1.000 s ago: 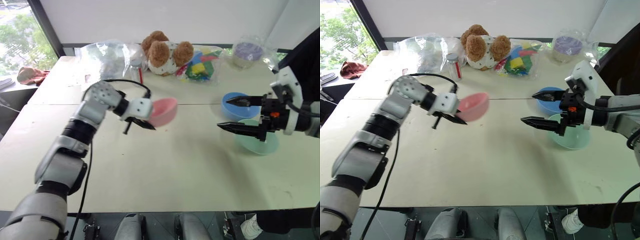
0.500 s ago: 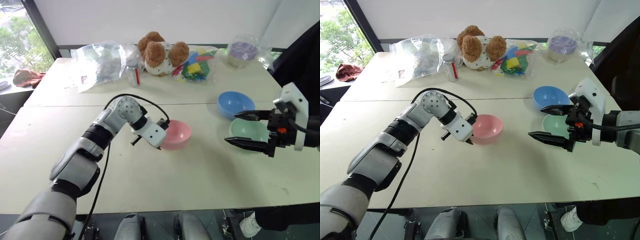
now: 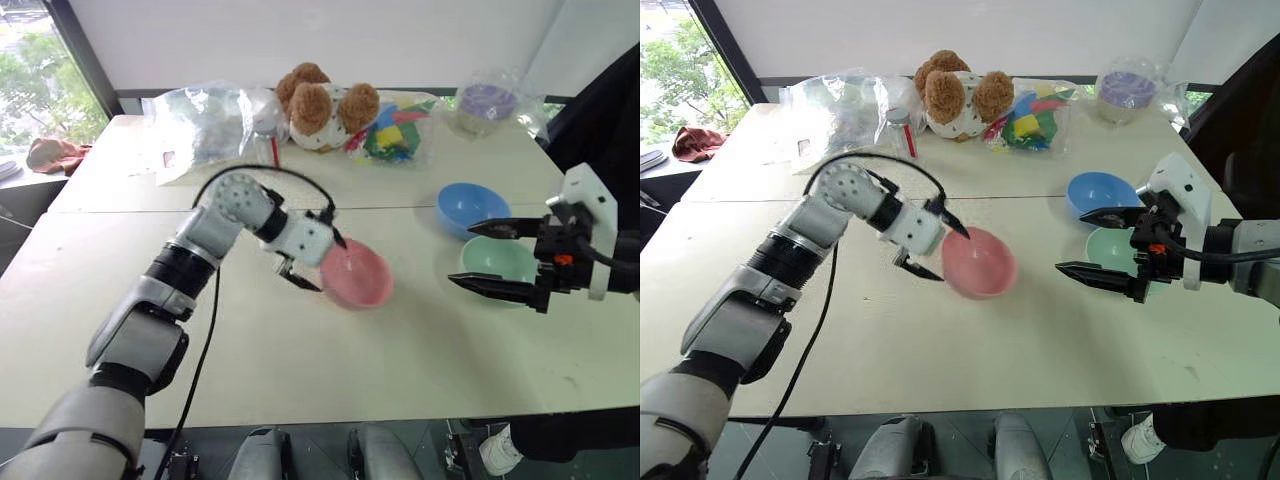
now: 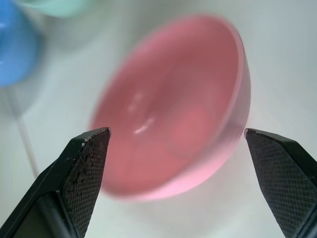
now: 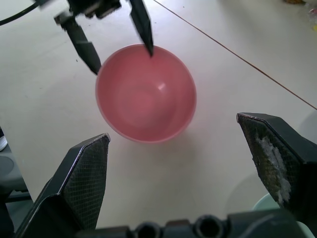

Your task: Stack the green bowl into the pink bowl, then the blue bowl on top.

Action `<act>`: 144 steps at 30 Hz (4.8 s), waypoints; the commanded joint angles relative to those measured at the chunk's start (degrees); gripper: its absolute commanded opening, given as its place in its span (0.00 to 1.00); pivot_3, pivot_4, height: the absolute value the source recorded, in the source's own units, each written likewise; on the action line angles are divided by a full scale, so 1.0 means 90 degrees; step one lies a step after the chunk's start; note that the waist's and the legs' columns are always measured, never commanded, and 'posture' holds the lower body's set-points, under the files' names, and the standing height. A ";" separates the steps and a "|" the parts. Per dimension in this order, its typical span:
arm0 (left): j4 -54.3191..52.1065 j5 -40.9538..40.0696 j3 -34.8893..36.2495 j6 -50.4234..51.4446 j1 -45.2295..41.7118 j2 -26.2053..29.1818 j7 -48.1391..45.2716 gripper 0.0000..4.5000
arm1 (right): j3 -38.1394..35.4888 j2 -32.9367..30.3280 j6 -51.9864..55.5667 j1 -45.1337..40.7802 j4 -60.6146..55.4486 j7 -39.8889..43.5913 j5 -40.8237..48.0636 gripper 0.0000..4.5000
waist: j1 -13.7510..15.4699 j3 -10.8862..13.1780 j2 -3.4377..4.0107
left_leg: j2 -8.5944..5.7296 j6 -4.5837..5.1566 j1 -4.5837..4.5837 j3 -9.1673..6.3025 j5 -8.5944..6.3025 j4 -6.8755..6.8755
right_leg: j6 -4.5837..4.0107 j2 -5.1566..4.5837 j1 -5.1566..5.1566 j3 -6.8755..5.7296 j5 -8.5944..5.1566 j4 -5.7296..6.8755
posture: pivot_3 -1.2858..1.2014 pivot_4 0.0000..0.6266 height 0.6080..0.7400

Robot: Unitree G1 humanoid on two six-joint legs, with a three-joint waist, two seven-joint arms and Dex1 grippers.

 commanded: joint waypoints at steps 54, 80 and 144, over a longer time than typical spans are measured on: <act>-0.4113 -0.4905 0.3983 0.6036 0.4109 0.3574 0.1233 1.00 | 0.3385 0.0053 -0.2587 -0.2224 0.1276 0.2003 -0.3233 0.01 | -0.0054 0.0000 0.0008 | 0.0016 -0.0007 0.0013 0.0008 0.0004 -0.0008 | -0.0003 0.0004 -0.0005 0.0003 0.0000 0.0008 | 0.52 0.24 1.00; -0.4917 -0.5475 0.4755 0.6409 0.4818 0.3684 0.2113 1.00 | 0.5501 0.2686 -0.4759 -0.3848 0.2655 0.3363 -0.4614 0.36 | -0.0033 -0.0002 0.0002 | 0.0006 -0.0009 0.0006 0.0005 0.0004 -0.0004 | -0.0003 -0.0011 -0.0006 -0.0003 0.0000 0.0006 | 0.52 0.24 1.00; -0.4390 -0.5127 0.3933 0.5955 0.4129 0.3552 0.2037 1.00 | 0.4778 0.2647 -0.4453 -0.3886 0.2355 0.3999 -0.4099 0.02 | -0.0061 0.0002 0.0010 | 0.0006 -0.0026 0.0006 0.0002 0.0013 -0.0010 | -0.0003 -0.0015 -0.0009 -0.0003 0.0001 0.0011 | 0.52 0.24 1.00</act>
